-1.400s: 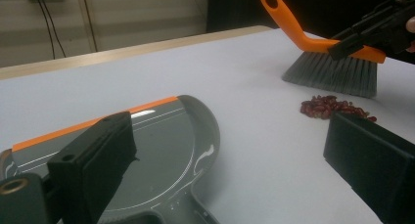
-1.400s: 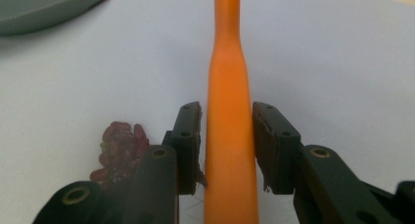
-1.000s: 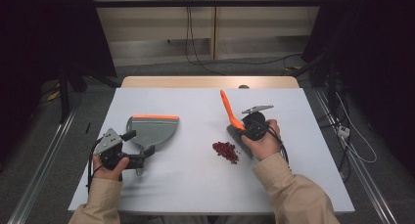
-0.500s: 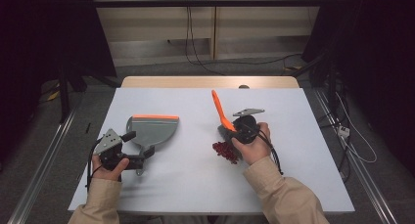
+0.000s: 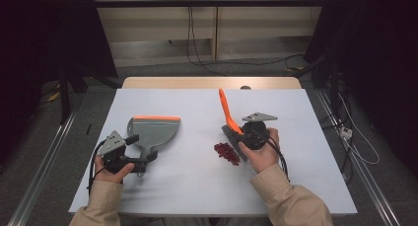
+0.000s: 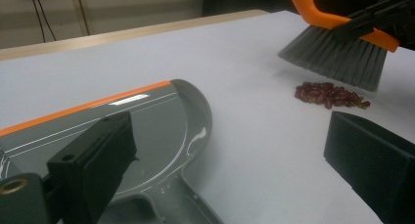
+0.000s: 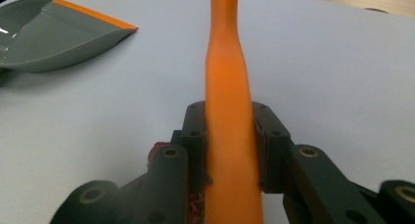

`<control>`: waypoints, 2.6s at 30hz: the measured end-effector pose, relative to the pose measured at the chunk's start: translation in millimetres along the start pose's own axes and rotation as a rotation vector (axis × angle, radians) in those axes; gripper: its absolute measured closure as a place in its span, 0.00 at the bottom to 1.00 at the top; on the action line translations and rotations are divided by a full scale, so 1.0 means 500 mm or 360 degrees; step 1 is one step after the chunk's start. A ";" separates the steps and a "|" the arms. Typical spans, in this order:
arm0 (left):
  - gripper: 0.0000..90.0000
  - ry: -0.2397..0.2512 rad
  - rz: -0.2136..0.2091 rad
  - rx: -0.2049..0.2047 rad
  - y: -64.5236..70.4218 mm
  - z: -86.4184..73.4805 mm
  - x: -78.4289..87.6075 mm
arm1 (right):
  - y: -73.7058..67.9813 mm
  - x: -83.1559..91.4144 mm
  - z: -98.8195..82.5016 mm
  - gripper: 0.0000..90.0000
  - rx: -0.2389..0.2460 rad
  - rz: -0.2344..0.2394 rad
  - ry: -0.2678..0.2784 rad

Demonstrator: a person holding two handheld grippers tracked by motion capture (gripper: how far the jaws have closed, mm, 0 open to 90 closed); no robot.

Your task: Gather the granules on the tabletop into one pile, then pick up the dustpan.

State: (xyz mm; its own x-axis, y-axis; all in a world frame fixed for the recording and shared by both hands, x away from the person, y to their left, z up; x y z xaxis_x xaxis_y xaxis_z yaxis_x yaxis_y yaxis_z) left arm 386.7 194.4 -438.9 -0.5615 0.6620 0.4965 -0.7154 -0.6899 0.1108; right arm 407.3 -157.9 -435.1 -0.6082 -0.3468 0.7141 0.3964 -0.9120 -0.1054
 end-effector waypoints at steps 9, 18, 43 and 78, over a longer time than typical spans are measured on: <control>0.05 -0.0032 0.0004 0.0005 0.001 -0.004 -0.004 | -0.027 0.009 -0.029 0.79 -0.0021 0.0037 0.0108; 0.05 -0.0202 0.0084 0.0045 -0.007 -0.026 -0.010 | -0.033 -0.002 -0.012 0.79 -0.0023 0.0060 0.0137; 0.22 -0.0495 0.0320 0.0206 -0.063 -0.072 0.006 | 0.041 0.022 -0.020 0.79 -0.0095 0.0039 0.0146; 0.70 -0.0544 0.0079 0.0004 -0.059 -0.011 0.010 | 0.070 0.023 -0.026 0.79 -0.0142 0.0082 0.0128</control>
State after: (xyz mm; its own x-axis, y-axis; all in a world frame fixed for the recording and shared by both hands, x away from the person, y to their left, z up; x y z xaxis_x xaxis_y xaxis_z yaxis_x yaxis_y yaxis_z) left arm 402.8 219.6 -444.4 -0.4233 0.4915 0.7611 -0.6893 -0.7199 0.0814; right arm 405.1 -196.5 -439.5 -0.6432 -0.4067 0.6488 0.3676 -0.9072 -0.2043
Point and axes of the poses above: each handheld gripper's, and its own axes: x roughly backward along the jaws, z roughly out of its top, y roughly to its right, the point moved 5 cm from there along -x, roughly forward along the jaws, and after that the axes turned 7 degrees about -y, right-handed, at the moved point
